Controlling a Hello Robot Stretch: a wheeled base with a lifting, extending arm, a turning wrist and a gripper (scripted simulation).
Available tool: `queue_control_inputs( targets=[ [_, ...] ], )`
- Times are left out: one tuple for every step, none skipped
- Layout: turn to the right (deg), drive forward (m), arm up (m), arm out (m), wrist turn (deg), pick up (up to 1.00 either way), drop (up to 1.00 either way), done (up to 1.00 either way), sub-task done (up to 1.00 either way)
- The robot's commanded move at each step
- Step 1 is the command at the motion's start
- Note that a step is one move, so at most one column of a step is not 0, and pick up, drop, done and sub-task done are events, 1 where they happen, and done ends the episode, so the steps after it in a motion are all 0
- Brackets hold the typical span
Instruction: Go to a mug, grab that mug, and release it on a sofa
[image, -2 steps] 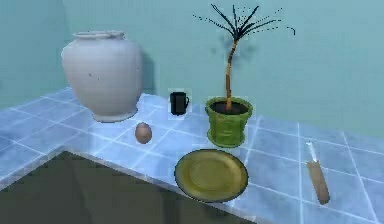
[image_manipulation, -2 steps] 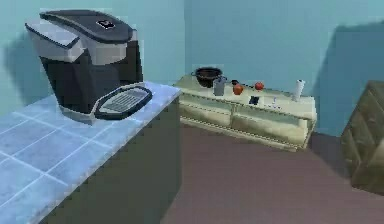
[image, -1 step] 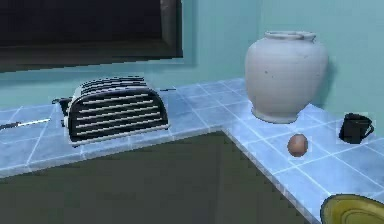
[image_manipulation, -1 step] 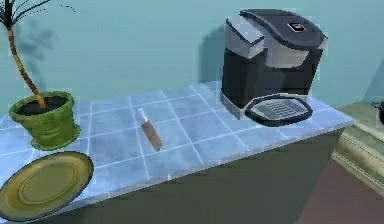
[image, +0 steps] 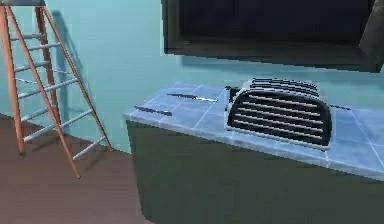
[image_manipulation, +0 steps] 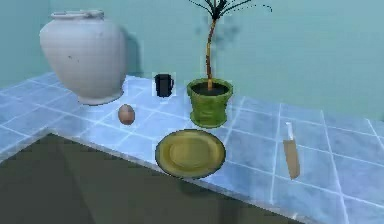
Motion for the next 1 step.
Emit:
queue_control_inputs(
  targets=[
    [45.0,0.0,0.0,0.0,0.0,0.0,0.0,0.0,0.0]
  ],
)
